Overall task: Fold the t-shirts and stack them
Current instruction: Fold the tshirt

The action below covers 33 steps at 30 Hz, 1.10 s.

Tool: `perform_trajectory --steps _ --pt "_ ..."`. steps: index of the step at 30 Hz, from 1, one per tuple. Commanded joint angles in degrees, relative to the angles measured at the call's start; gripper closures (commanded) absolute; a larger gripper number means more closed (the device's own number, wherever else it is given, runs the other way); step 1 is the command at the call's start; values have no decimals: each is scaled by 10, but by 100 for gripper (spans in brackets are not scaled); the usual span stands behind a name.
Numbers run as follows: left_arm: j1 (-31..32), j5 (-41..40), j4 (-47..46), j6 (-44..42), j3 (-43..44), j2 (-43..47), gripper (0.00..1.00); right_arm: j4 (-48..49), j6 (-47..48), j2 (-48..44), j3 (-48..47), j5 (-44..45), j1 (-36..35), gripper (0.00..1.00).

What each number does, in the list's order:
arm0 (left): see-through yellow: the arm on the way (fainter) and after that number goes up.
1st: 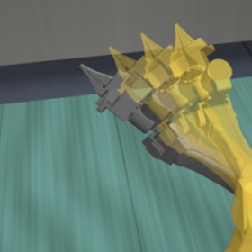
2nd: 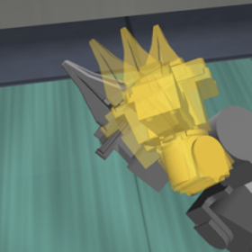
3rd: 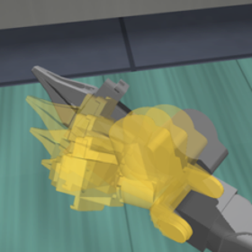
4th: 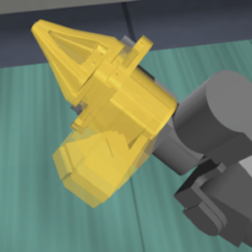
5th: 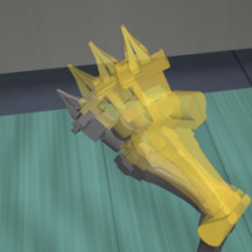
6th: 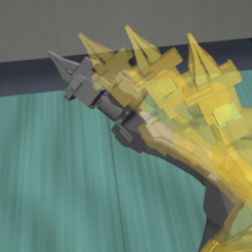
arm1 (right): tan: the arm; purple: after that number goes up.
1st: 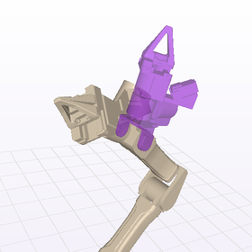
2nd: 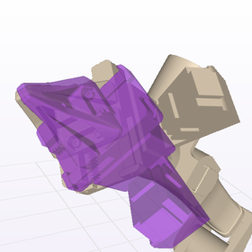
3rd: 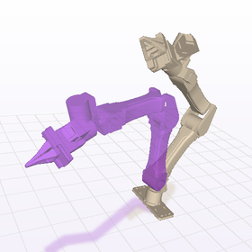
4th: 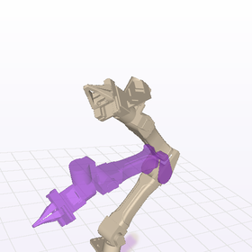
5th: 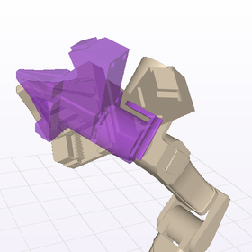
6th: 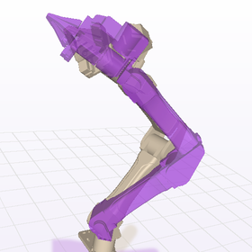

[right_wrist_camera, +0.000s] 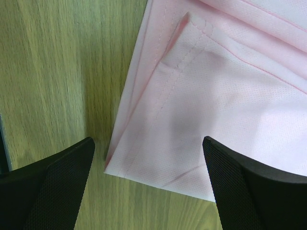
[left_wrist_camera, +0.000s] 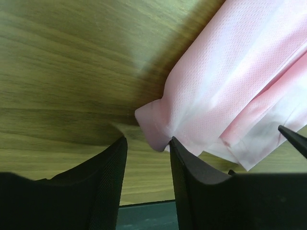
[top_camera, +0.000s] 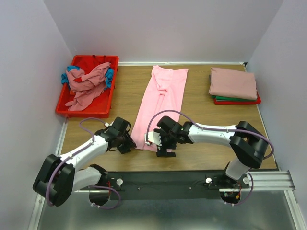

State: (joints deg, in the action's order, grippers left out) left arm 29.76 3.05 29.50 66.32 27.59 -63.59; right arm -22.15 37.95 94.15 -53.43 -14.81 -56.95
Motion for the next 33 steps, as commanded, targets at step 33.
perform_trajectory --steps 33 --pt "2 -60 -25 -35 62 -185 89 22 6 -34 30 -19 -5 1"
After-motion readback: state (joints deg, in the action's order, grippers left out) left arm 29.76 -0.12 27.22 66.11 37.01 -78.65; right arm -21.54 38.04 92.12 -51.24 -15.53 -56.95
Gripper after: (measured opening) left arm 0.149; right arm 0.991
